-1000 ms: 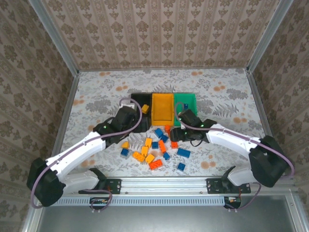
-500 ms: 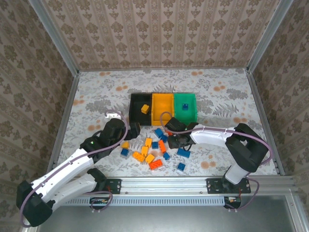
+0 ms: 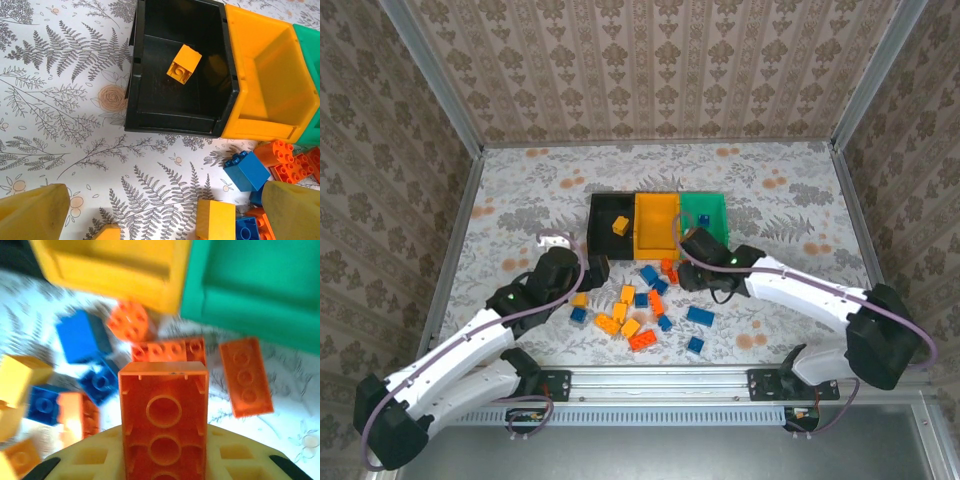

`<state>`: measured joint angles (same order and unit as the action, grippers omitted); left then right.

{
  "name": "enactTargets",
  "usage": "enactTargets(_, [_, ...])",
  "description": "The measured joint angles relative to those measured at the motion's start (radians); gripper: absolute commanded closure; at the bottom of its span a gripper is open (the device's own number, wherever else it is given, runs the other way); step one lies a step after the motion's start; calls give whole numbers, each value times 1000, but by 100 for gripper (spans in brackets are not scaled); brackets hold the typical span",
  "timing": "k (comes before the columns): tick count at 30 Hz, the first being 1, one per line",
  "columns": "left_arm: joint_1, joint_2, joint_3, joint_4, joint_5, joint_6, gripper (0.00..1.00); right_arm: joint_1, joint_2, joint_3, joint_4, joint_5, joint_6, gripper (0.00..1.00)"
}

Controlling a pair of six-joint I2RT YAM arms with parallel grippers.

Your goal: Sort the legos into containers by color

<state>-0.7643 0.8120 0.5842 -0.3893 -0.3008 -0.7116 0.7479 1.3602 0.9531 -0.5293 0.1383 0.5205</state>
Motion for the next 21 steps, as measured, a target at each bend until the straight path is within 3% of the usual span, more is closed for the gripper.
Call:
enactTargets(4, [0, -31, -43, -3, 1, -18, 0, -21, 85, 193, -8, -18, -44, 77])
enactTargets(14, [1, -113, -69, -46, 5, -56, 0, -103, 536, 537, -6, -37, -66, 75])
enactTargets(18, [6, -138, -71, -60, 8, -59, 0, -115, 613, 603, -24, -34, -66, 71])
enactTargets(21, [6, -142, -74, -69, 9, -60, 0, -115, 636, 634, -40, -29, -64, 61])
